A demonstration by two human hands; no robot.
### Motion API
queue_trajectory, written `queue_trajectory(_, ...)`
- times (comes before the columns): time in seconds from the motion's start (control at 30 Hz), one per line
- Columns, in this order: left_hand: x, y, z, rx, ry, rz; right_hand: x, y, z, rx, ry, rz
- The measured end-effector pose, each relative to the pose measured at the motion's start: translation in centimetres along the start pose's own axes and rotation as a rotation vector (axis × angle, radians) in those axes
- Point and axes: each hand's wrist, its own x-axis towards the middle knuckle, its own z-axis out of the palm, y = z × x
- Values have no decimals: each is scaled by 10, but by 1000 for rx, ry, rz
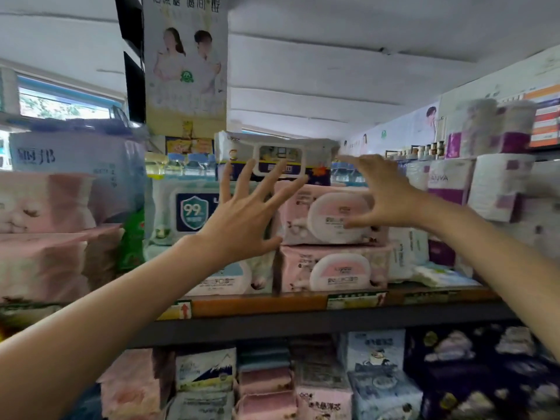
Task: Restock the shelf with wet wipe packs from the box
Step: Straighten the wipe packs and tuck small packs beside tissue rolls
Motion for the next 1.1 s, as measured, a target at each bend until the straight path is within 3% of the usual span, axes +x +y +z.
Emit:
queue_trajectory(0.1,11,1,9,76,-175,-126,-19,26,23,-123,-65,-103)
queue_trajectory(0.27,19,6,10,24,-136,-154,-6,25,63,-228,286,-404)
queue_trajectory(0.47,24,14,12,23,-136,-162,14,23,72,-292,530,-518)
queue_trajectory(0.67,20,16,8,38,-191,-177,12,19,77,-265,442,-467)
queue_trajectory(0.77,-1,30,9,63,113,-141,7,21,74,-241,437,-529)
queue_trajectory(0.83,-20,38,17,72,242,-129,-2,31,66,-80,456,-487)
queue_trajectory(0.97,-38,30,30,78,111,-19,-20,60,58,77,492,-246)
queue_trajectory(1.1,-30,42,31,29,51,-138,-24,54,61,0,460,-362)
